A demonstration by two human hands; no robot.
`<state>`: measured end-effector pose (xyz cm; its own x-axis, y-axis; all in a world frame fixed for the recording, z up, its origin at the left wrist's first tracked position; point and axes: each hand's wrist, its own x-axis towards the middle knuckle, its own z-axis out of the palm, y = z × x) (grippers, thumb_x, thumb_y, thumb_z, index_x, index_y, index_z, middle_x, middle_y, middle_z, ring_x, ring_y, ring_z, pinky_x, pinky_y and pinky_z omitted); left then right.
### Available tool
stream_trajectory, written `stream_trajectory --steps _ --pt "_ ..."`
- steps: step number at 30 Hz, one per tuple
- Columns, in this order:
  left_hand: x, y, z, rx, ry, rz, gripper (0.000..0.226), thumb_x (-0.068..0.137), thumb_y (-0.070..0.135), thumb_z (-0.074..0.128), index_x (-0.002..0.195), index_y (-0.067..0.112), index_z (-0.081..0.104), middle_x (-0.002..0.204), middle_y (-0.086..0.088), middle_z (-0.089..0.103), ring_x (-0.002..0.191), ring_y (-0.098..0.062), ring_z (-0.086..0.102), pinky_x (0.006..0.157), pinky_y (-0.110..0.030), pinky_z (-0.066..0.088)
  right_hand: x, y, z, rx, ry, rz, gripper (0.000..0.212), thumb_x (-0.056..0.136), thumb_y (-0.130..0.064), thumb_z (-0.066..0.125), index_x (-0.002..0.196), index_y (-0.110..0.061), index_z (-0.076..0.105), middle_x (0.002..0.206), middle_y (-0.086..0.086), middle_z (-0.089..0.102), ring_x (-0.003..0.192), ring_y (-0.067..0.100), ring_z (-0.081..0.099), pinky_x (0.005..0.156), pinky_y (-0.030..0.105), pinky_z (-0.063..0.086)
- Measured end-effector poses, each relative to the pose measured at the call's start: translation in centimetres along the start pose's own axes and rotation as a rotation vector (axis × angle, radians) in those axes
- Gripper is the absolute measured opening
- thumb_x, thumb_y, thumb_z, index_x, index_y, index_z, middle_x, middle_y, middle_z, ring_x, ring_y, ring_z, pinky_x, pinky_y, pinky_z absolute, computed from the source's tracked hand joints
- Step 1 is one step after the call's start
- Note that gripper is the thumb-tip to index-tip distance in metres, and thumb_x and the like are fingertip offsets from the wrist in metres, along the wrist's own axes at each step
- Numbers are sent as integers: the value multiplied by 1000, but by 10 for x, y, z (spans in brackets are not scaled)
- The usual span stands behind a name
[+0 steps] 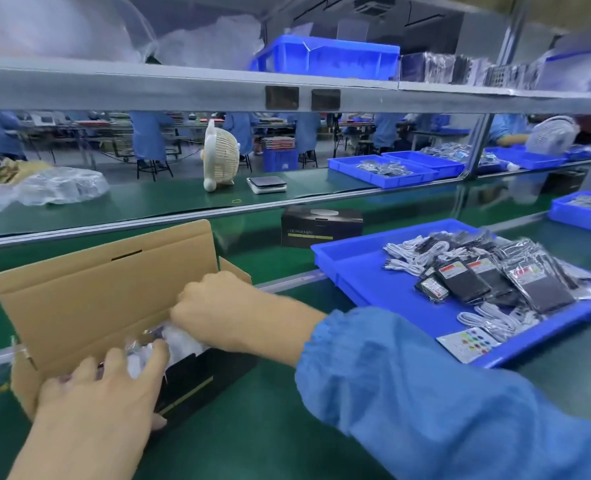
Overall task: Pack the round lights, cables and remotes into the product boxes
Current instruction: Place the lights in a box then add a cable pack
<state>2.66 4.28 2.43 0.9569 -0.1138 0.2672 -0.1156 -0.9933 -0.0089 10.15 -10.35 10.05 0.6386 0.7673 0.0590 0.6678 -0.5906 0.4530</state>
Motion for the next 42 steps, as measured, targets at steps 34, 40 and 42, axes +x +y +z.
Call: stream_trajectory --steps 34,40,42 --pt "-20 67 -26 190 -28 62 45 60 2 77 100 -15 65 119 -39 57 108 -43 62 78 -53 55 -91 65 -7 790 799 274 9 82 -31 72 88 -26 68 74 -15 68 61 3 59 58 9 41" --pt "-58 62 -38 -173 239 374 34 80 13 46 89 16 78 90 -4 74 87 -21 69 75 -28 56 -13 -32 -24 526 282 17 24 88 -17 66 111 -10 69 110 6 61 100 26 57 89 39 43" --pt "-77 40 -44 -459 415 412 25 84 33 53 86 34 78 93 20 73 85 3 66 77 -14 52 -14 -39 -19 614 280 -87 20 87 -14 65 105 -4 68 100 8 68 92 27 60 84 40 46"
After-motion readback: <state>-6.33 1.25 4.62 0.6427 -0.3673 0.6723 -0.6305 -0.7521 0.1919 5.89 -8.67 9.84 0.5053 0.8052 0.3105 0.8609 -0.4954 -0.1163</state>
